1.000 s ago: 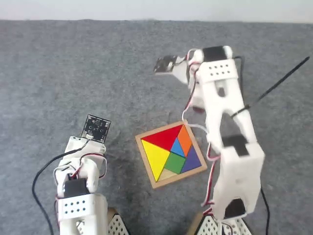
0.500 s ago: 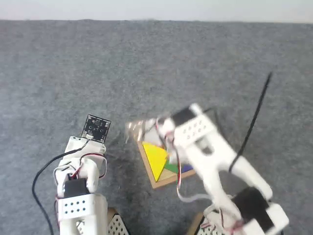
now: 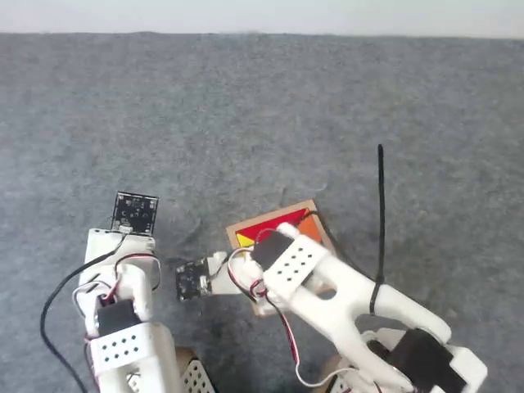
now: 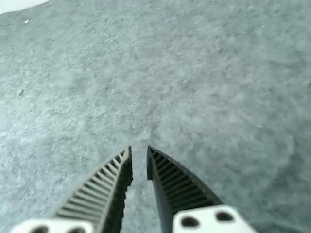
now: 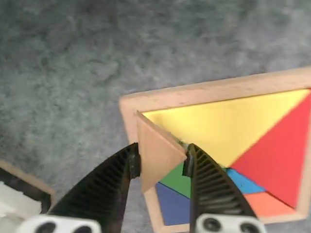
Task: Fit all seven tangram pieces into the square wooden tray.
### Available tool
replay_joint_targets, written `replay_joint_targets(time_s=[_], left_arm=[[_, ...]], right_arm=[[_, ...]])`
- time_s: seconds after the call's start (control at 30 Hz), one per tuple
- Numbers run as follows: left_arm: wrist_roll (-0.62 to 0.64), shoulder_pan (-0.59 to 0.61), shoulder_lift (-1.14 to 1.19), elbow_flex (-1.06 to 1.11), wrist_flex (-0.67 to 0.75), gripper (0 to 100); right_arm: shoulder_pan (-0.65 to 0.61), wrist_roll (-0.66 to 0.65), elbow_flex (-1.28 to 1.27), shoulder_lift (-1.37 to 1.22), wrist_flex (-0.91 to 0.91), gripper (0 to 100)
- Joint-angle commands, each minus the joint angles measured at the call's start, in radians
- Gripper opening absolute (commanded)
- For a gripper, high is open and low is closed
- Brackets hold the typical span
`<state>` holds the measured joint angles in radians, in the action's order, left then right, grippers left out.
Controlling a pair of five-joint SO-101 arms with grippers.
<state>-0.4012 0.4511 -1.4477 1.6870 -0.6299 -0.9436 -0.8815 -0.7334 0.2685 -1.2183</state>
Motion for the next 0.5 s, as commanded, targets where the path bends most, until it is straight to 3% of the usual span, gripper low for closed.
replay_joint_targets(time_s=[0.0, 0.47], left_arm=[[-0.003, 0.009, -0.017, -0.013, 0.025, 5], [-0.003, 0.003, -0.017, -0.01, 0.025, 5]], right_arm=[[-0.015, -0.026, -0.032, 0.053, 0.018, 12.2], [-0.012, -0.061, -0.044, 0.051, 0.054, 12.5]])
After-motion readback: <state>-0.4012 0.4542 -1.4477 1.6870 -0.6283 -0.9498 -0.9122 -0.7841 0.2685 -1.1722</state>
